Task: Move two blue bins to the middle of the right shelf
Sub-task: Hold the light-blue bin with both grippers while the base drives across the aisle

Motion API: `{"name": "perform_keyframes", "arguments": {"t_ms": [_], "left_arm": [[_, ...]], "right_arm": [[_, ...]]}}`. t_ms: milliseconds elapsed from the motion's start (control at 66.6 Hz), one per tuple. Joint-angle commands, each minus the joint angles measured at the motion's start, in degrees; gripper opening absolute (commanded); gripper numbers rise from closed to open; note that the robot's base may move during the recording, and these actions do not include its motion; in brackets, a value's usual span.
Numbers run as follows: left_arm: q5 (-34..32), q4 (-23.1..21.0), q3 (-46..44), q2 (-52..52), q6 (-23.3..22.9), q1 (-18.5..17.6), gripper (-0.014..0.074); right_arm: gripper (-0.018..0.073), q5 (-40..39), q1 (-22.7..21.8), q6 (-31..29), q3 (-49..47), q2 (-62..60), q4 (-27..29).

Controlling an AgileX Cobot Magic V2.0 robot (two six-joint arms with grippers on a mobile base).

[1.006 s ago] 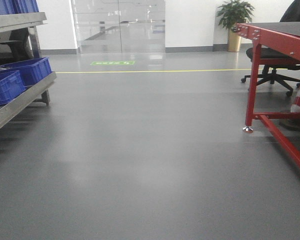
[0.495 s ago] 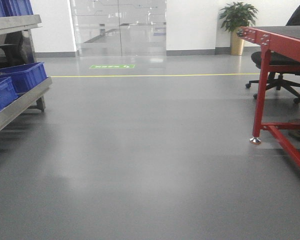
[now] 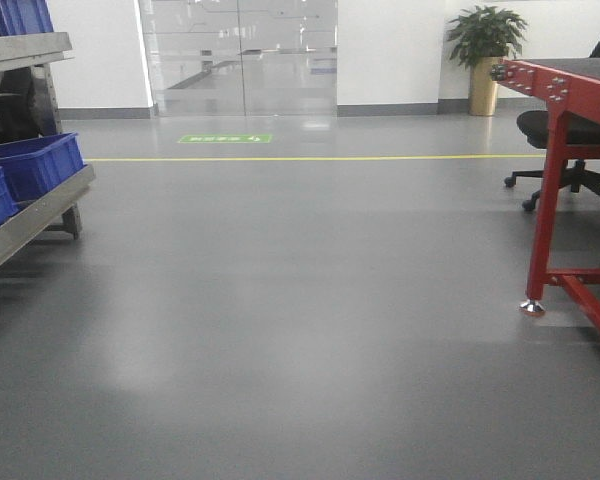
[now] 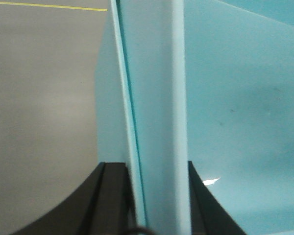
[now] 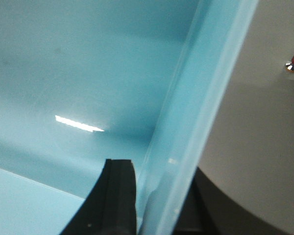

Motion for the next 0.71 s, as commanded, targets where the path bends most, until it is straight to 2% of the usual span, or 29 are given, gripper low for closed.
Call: {"name": "perform_keyframes", "arguments": {"t_ms": [0,690], "left_arm": [[-6.85,-5.04,-0.93,-1.16,-0.71,-0.56,-0.0111],[-6.85,-5.04,-0.93,-1.16,-0.71,-0.56,-0.0111]], "right_arm": [[-0.0154,-4.19,0.41,-2.06,-0.64,-0.76,3.21],[-0.0154,-4.19,0.41,-2.06,-0.64,-0.76,3.21]]}}
